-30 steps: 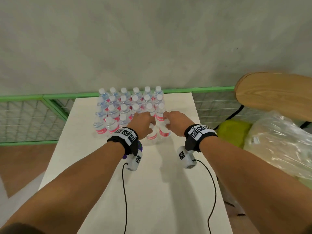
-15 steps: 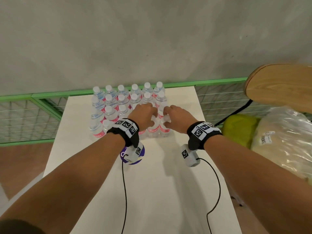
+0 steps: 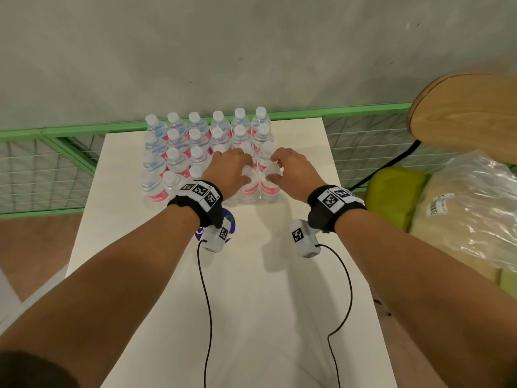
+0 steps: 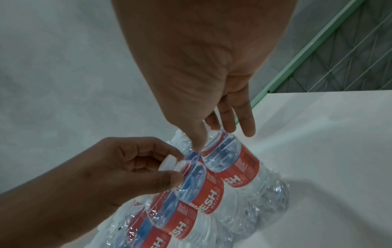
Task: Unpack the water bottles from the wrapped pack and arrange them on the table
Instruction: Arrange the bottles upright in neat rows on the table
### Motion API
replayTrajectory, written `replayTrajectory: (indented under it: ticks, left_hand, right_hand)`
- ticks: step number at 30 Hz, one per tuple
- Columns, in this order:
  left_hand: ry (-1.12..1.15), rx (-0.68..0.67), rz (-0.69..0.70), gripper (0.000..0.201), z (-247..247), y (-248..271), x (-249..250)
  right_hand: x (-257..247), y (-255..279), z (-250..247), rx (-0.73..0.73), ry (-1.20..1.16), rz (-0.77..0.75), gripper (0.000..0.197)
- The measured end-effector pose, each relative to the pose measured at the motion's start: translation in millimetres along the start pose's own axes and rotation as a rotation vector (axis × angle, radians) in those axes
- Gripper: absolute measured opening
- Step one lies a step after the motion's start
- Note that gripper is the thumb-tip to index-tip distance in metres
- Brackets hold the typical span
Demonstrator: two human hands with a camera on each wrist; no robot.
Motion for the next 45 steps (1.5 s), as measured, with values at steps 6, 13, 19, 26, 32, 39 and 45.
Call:
replayTrajectory:
  ticks: [6, 13, 19, 26, 32, 39, 45]
  left_hand:
    - [0.013, 0.018, 0.014, 0.038, 2.8, 2.8, -0.6]
    - [0.030, 0.099, 0.017, 0.035, 7.5, 6.9, -1.2]
    - [0.070, 0.189, 0.033, 0.035, 8.4, 10.1, -2.2]
    - [0.356, 0.455, -0.105, 0.047, -11.9, 47.7, -12.8]
    - [0.637, 0.986, -0.552, 0.038, -39.3, 138.9, -67.7]
    - [1.150, 1.029, -0.908, 0.060, 4.8, 190.0, -161.0]
    - [1.503, 0.736, -0.901, 0.102, 45.0, 173.0, -187.4]
  right_hand:
    - [2.5, 1.7, 7.8, 0.035, -0.075, 0.024, 0.028]
    - [1.7, 1.3, 10.1, 0.024, -0.106, -0.015, 0.031]
    - [0.6, 3.6, 16.6, 0.082, -0.154, 0.000, 0.036]
    - [11.5, 9.1, 26.6, 0.100, -0.254, 0.056, 0.044]
    - [27.1, 13.5, 34.3, 0.103, -0.432, 0.175, 0.055]
    - [39.7, 7.3, 52.1, -0.046, -0.964, 0.476, 0.077]
    - [27.5, -3.6, 68.6, -0.232, -1.212, 0.528, 0.091]
Point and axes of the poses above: each hand's wrist, its own y-axis away from the middle knuckle, its own z-axis out of the palm, x = y × z, the point moved 4 cm from there along -y, towards the middle knuckle, and after that the axes turned 15 degrees about z, right-handed, at the moved point
